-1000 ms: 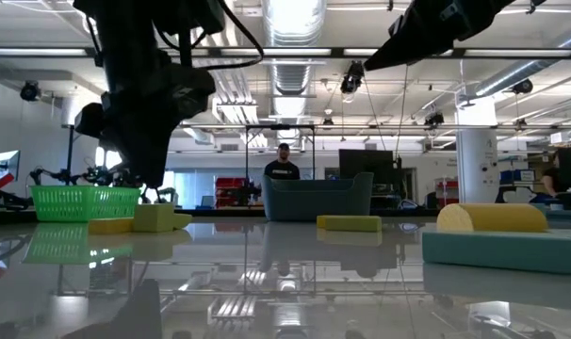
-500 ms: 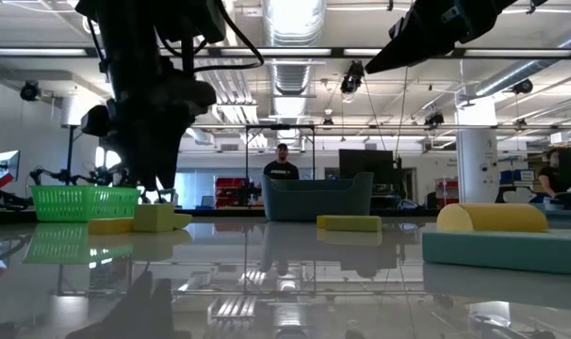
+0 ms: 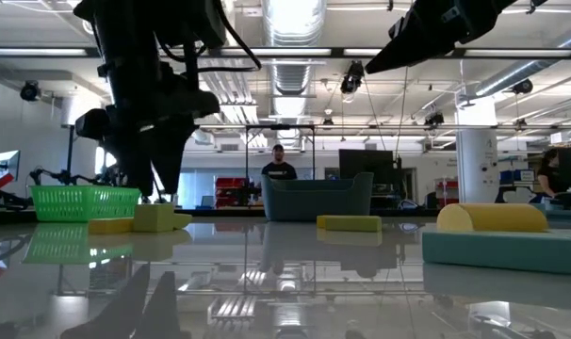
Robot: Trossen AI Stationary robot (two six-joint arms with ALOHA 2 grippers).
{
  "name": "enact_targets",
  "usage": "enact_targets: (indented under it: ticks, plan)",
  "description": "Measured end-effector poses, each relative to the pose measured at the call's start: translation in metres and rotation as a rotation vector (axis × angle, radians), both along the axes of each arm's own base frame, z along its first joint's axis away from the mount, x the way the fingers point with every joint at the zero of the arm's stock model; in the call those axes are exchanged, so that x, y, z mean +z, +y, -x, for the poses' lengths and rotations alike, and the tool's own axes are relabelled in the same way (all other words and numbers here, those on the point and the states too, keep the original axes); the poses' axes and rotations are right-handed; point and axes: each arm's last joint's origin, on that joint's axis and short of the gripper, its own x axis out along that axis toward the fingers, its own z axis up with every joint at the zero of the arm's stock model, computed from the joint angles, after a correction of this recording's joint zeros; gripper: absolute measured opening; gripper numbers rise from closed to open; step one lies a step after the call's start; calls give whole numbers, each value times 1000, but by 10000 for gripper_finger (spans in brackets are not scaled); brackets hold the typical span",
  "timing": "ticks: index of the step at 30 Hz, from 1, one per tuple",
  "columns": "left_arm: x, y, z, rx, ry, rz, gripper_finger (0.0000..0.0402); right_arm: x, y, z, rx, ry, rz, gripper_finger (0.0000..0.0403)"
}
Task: Sort & place blocks by color
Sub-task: Put the green block into the transparent bin
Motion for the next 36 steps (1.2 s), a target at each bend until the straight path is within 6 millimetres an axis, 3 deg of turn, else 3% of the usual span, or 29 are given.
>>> enact_targets:
  ticks: [10,14,23,31,36]
  plan:
    - [-18,-2,-6,-1,57,-8,189,0,0,0,0,-1,-1,9]
    - [-16,-3,-6,4,45,-4,183,1,0,0,0,-2,-1,9]
    - [-18,-3,-7,1,52,-5,119,0,0,0,1,-1,0,9]
    - [-14,-4,-6,-11,36,12,118,0,0,0,1,-1,0,9]
    - [0,-5,-11,-53,0,9,118,0,0,0,1,0,0,9]
